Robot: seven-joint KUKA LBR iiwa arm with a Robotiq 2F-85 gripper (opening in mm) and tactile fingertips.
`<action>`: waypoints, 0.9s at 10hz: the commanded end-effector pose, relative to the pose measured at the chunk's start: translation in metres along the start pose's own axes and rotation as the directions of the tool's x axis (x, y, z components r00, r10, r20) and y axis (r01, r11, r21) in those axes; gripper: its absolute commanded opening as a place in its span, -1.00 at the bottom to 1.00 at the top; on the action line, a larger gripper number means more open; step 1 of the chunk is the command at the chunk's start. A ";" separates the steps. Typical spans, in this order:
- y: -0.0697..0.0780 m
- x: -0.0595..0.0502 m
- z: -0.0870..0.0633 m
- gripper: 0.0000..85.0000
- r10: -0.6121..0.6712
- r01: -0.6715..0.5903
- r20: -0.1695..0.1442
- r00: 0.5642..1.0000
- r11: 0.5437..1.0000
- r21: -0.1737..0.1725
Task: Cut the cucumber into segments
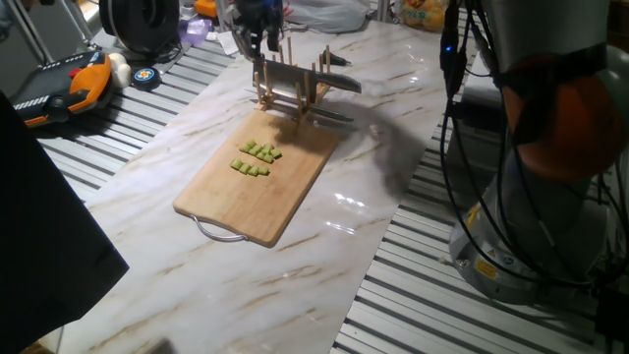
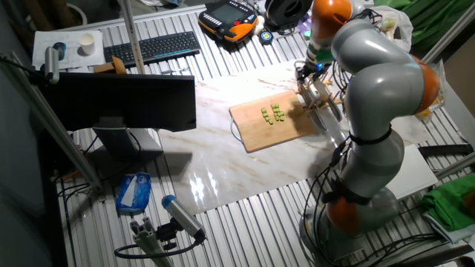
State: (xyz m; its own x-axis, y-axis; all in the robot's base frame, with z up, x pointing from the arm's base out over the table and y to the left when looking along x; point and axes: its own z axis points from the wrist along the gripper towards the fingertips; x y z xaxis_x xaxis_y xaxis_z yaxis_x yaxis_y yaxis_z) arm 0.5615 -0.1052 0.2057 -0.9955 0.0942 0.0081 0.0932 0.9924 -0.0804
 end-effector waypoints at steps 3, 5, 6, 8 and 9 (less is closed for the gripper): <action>0.098 0.024 0.001 0.30 0.036 -0.036 -0.005 0.999 0.999 -0.010; 0.119 0.031 0.000 0.31 0.056 -0.056 -0.003 0.998 0.998 -0.016; 0.123 0.031 0.002 0.30 0.052 -0.053 -0.019 0.998 0.998 -0.039; 0.132 0.035 0.010 0.30 0.059 -0.060 -0.030 0.998 0.997 -0.055; 0.139 0.040 0.015 0.30 0.068 -0.069 -0.022 0.997 0.996 -0.055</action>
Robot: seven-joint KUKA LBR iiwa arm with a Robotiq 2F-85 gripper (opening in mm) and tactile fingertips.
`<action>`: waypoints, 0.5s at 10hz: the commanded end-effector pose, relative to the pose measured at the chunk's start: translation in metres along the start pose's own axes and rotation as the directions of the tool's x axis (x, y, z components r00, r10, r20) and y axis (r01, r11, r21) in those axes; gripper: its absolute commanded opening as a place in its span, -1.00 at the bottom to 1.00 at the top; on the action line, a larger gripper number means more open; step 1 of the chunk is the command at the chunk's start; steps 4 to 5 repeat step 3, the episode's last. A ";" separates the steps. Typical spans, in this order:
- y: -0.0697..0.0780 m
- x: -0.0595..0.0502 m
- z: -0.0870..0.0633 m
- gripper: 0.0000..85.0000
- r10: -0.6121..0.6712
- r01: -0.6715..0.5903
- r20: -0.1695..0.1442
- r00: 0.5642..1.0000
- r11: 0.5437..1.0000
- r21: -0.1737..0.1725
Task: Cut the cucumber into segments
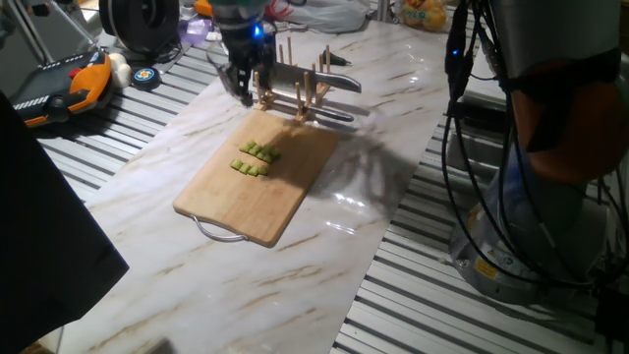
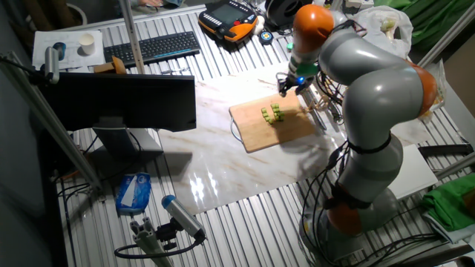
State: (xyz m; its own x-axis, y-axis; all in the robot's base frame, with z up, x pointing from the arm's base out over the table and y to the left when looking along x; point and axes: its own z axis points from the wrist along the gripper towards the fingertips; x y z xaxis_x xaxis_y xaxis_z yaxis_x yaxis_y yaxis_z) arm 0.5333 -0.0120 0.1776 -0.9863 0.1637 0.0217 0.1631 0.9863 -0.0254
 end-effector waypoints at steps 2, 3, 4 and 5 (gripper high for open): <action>0.054 0.011 0.006 0.30 0.003 -0.003 0.004 1.000 1.000 -0.002; 0.054 0.009 0.006 0.30 0.000 0.000 0.009 1.000 1.000 -0.003; 0.054 0.009 0.006 0.30 0.000 0.000 0.009 1.000 1.000 -0.003; 0.054 0.009 0.006 0.30 0.000 0.000 0.009 1.000 1.000 -0.003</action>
